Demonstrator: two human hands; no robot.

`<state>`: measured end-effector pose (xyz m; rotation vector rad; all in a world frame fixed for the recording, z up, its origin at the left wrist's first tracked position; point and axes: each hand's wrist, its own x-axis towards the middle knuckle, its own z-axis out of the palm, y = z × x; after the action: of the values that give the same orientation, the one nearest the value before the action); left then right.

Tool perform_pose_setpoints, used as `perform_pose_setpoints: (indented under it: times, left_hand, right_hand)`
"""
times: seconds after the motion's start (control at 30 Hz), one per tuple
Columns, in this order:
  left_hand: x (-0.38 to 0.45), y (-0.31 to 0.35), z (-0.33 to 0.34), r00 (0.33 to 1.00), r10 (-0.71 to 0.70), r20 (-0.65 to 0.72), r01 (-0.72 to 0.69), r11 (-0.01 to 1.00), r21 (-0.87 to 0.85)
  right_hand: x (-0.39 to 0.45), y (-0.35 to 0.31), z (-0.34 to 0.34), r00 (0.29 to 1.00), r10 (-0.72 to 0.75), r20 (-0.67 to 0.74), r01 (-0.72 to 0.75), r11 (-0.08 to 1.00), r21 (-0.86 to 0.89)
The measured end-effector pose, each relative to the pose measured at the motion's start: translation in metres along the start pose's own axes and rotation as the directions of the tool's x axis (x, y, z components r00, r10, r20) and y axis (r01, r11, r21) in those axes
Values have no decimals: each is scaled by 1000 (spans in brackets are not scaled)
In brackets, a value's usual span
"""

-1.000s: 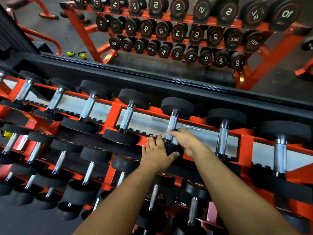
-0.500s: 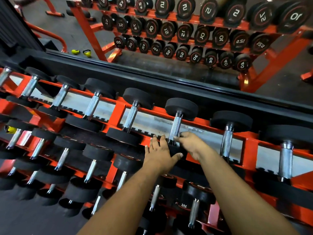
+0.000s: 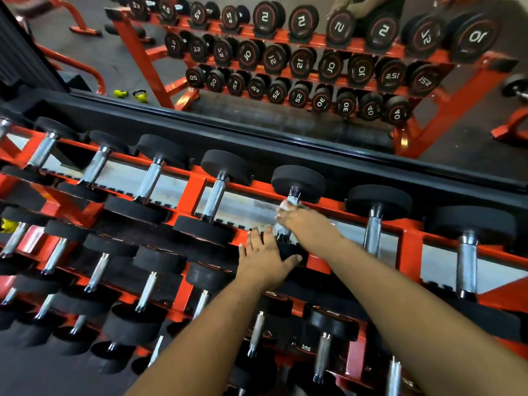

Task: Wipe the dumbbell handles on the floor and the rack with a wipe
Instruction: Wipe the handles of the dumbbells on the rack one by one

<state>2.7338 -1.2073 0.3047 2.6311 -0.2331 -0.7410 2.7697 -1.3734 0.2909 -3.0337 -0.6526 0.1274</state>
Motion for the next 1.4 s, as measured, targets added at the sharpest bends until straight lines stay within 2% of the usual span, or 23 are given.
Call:
perform_pose_setpoints:
  times: [0.07,0.13,0.23,0.3,0.37,0.43,0.5,0.6,0.67,0.73,0.77,0.83,0.9,0.93,1.03,1.07,1.13,1.27,1.33,1.4]
  left_hand:
    - [3,-1,2,1000,6,-21,-6,1000,-3]
    - [1,0,2,1000,7,-27,-8,1000,-11]
    - [-7,1,4,1000,1,-18,-1,1000,-3]
    - [-13,3,3,1000,-13,-17,13,1000,6]
    - [-21,6,2,998,-30,-49,30,999,-11]
    - [-33,11,4,995,-23,-102,17,998,-58]
    - [-53,18,9,983,12,-182,-37,990,-135]
    - [-82,29,19,946,98,-308,-185,946,-267]
    - [-105,38,21,943,129,-307,-267,842,-468]
    - [-132,49,20,951,131,-280,-288,707,-646]
    - [-142,51,19,956,128,-263,-280,666,-691]
    - [-157,49,20,967,119,-224,-249,614,-749]
    - [-173,45,19,976,106,-191,-217,564,-797]
    - [-179,44,16,978,101,-183,-209,535,-819]
    - [-204,40,11,980,105,-169,-198,459,-866]
    - [-212,39,10,979,128,-161,-201,438,-876]
    - [-227,31,9,975,172,-143,-201,394,-897]
    - [-241,7,6,966,215,-142,-204,296,-933]
    - [-247,-5,4,959,242,-149,-214,272,-938]
    - [-254,-12,3,953,264,-148,-215,247,-945]
  right_hand:
    - [-9,5,4,992,-129,5,129,991,37]
    - [-27,7,-3,988,-152,38,149,987,59]
    - [-61,0,-17,991,-11,137,-6,993,120]
    - [-81,-9,-18,980,190,65,-201,925,322]
    - [-95,-17,-20,879,476,-37,-360,711,604]
    - [-105,-28,-22,799,592,-104,-332,579,745]
    - [-121,-44,-31,747,659,-86,-266,415,870]
    - [-143,-67,-45,664,745,66,-138,36,990]
    - [-158,-83,-54,633,753,180,-65,-180,981]
    - [-176,-100,-63,641,731,235,-7,-301,954]
    - [-183,-106,-65,652,721,237,9,-320,948]
    - [-199,-119,-66,660,721,212,15,-294,956]
    - [-213,-131,-65,638,753,163,-12,-201,979]
    - [-217,-135,-63,620,776,115,-32,-121,992]
    - [-231,-155,-67,557,814,-163,-116,271,955]
    - [-236,-162,-70,562,791,-242,-129,372,919]
    - [-243,-179,-78,619,721,-310,-139,489,861]
    - [-253,-208,-85,724,644,-246,-178,519,836]
    - [-255,-221,-88,705,657,-266,-197,541,817]
    - [-259,-234,-94,664,690,-289,-166,512,842]
